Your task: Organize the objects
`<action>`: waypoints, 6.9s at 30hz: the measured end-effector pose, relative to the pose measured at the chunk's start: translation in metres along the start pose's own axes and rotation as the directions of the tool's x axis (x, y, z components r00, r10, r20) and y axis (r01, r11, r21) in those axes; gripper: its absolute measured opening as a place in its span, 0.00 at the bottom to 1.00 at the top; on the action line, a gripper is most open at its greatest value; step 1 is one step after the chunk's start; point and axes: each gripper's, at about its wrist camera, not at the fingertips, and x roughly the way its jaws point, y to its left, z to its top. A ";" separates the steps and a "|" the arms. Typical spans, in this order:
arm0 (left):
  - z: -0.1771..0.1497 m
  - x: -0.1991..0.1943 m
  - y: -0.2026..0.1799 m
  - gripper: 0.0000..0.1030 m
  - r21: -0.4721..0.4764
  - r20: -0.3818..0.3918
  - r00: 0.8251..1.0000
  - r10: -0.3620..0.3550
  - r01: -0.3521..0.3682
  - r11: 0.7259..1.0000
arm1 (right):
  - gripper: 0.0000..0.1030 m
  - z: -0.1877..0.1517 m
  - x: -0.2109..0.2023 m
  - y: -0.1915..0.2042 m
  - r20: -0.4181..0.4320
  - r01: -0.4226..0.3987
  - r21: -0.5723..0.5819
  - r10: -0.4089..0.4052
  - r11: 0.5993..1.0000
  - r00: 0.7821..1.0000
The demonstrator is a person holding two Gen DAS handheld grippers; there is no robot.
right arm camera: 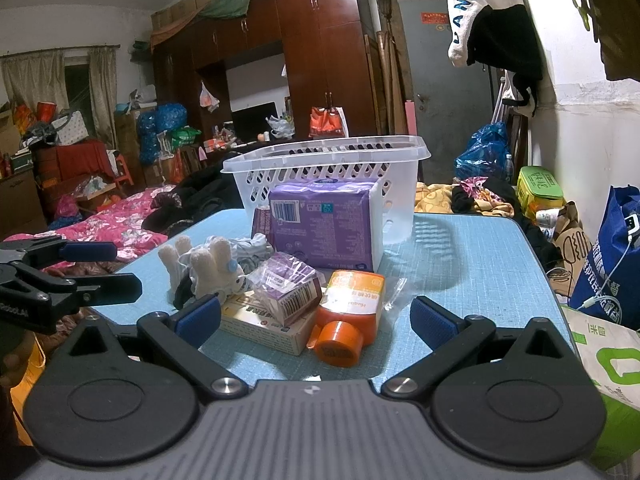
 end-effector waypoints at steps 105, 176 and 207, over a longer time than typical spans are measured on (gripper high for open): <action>0.171 0.179 0.064 0.16 -0.031 0.109 0.994 0.024 -0.021 0.999 | 0.14 0.179 0.165 0.026 0.108 0.030 -0.092 -0.020 0.995 0.994; -0.036 0.107 0.080 0.51 -0.017 -0.039 0.999 0.010 -0.011 1.000 | 0.60 -0.040 0.027 -0.018 0.080 0.088 -0.039 -0.084 0.995 0.993; -0.015 0.073 0.065 0.50 -0.009 0.138 0.990 0.002 0.000 1.000 | 0.54 -0.022 0.011 -0.032 0.176 0.045 0.032 -0.050 0.998 0.983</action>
